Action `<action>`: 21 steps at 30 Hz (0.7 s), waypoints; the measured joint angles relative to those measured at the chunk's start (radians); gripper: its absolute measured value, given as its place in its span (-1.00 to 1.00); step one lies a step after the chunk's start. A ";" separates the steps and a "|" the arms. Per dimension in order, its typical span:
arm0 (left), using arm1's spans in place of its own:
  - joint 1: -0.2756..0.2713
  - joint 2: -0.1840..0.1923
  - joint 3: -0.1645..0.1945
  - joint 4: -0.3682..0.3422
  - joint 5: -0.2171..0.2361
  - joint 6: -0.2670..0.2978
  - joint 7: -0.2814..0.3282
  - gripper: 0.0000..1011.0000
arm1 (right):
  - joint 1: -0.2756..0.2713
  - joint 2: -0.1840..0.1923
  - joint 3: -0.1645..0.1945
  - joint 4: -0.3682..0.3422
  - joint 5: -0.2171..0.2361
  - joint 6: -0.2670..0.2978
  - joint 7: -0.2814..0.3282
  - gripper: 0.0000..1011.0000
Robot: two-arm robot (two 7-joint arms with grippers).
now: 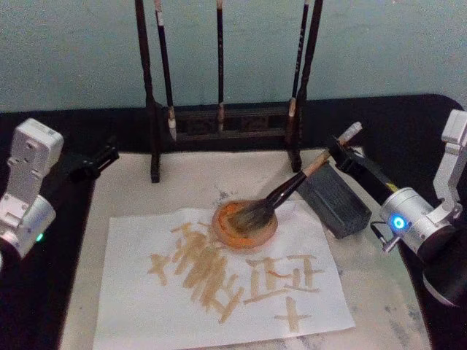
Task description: Pick up the brush from the inkstone, write on the paper, then place the brush back to its original position.
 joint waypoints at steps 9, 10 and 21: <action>0.000 0.000 0.000 0.000 0.000 0.000 0.000 0.98 | -0.013 -0.002 0.008 -0.006 0.000 0.003 -0.014 -0.59; 0.000 0.000 0.000 0.000 0.000 0.000 0.000 0.98 | -0.015 -0.002 0.009 -0.007 0.000 0.004 -0.017 -0.59; 0.000 0.000 0.000 0.000 0.000 0.000 0.000 0.98 | -0.022 -0.010 0.015 -0.005 -0.003 0.009 -0.037 -0.59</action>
